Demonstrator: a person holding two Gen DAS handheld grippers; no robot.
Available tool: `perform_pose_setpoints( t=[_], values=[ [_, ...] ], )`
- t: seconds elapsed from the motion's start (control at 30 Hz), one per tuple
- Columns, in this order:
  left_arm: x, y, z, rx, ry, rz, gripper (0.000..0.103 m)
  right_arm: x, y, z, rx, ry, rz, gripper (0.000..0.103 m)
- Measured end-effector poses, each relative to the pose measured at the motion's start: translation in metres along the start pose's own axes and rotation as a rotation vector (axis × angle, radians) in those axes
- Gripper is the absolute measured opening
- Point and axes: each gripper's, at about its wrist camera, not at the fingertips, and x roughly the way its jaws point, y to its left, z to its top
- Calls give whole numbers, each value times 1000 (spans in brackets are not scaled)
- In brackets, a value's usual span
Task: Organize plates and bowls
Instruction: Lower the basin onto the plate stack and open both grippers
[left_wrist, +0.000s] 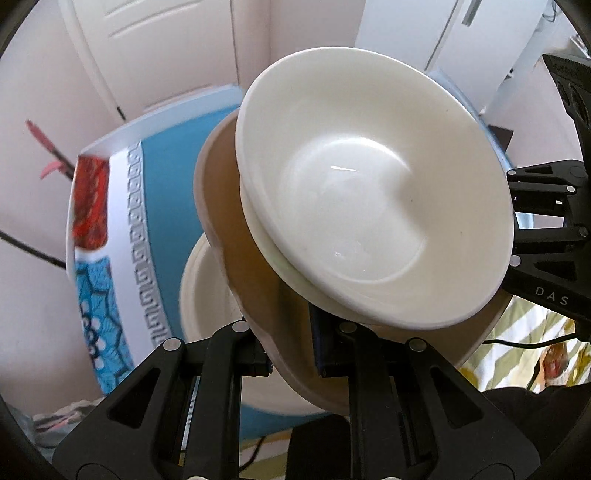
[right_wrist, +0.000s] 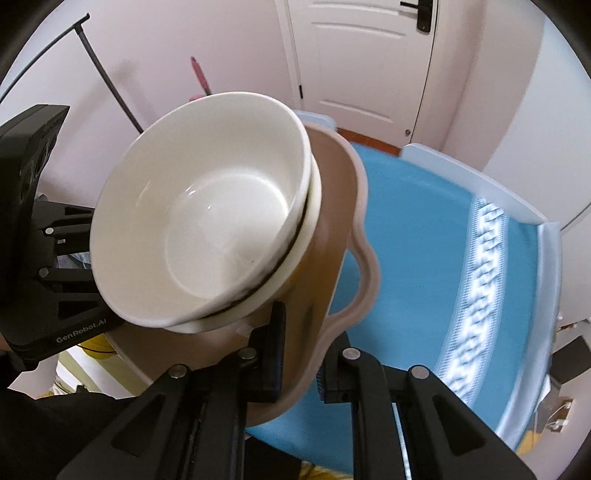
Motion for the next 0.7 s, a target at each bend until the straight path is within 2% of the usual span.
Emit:
perform_pose_setpoints(
  t=[0.3,0.7],
  values=[
    [26,36,-42,8,46,-19,12,43,37,-14,46,41,-2,13],
    [39,39,-46,33,34,-34,12,58,32,-22,94,36,-24,13]
  ],
)
